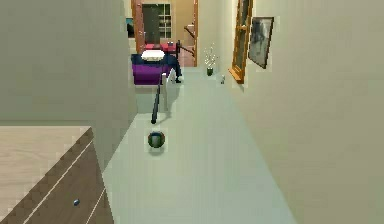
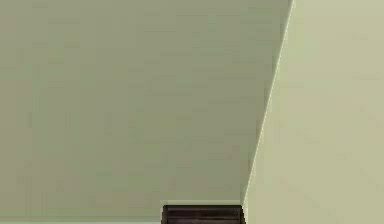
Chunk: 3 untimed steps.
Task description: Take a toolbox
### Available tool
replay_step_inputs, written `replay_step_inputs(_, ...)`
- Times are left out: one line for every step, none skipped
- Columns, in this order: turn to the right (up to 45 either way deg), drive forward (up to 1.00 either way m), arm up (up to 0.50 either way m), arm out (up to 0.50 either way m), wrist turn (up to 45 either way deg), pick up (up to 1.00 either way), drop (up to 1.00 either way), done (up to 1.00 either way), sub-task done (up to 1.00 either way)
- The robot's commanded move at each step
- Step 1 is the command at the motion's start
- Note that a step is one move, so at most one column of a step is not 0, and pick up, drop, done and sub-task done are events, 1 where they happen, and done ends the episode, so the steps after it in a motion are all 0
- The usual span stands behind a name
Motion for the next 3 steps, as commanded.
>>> replay_step_inputs(0.0,0.00,0.00,0.00,45.0,0.00,0.00,0.00,0.00)
replay_step_inputs(0.0,0.00,0.00,0.00,39.0,0.00,0.00,0.00,0.00)
replay_step_inputs(0.0,0.00,-0.30,0.00,0.0,0.00,0.00,0.00,0.00)
